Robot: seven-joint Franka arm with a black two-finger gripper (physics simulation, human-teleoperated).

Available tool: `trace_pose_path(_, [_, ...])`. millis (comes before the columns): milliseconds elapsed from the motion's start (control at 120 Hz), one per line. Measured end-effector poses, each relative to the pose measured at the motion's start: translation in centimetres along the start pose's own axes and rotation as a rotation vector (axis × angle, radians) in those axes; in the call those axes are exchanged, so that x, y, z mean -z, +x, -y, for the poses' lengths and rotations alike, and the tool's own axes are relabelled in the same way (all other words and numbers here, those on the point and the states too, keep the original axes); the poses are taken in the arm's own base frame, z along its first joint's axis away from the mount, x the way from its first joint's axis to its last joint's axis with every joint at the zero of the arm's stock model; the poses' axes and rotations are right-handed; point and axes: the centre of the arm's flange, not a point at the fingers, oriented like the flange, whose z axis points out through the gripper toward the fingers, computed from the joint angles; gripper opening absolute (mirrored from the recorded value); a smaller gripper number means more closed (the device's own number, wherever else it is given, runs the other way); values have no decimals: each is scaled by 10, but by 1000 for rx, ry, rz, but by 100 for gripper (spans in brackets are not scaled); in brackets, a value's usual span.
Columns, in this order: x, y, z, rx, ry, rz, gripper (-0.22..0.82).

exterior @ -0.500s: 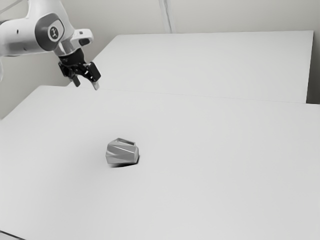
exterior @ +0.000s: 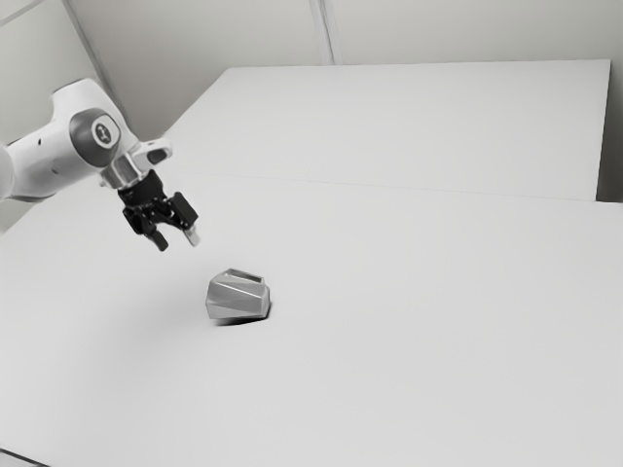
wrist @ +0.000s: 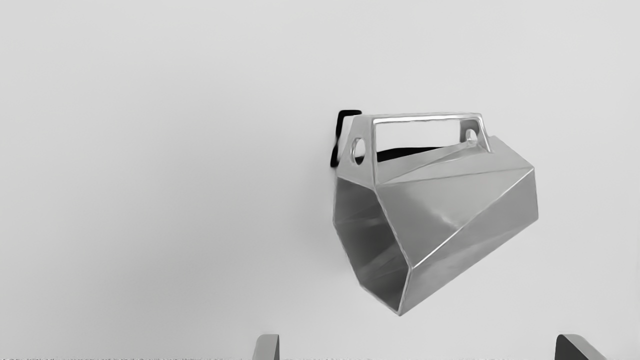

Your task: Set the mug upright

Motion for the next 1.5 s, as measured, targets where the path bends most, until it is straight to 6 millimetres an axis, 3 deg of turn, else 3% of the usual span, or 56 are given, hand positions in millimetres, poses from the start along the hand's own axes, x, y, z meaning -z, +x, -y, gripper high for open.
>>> trace_pose_path(167, [-30,-12,7,8,-78,24,60])
trace_pose_path(392, [-64,-12,21,56,-220,7,60])
trace_pose_path(700, [-95,-2,24,95,-382,-53,60])
trace_pose_path(925, [-120,-17,30,144,-472,-64,60])
trace_pose_path(1500, [-142,-22,37,251,-605,-123,60])
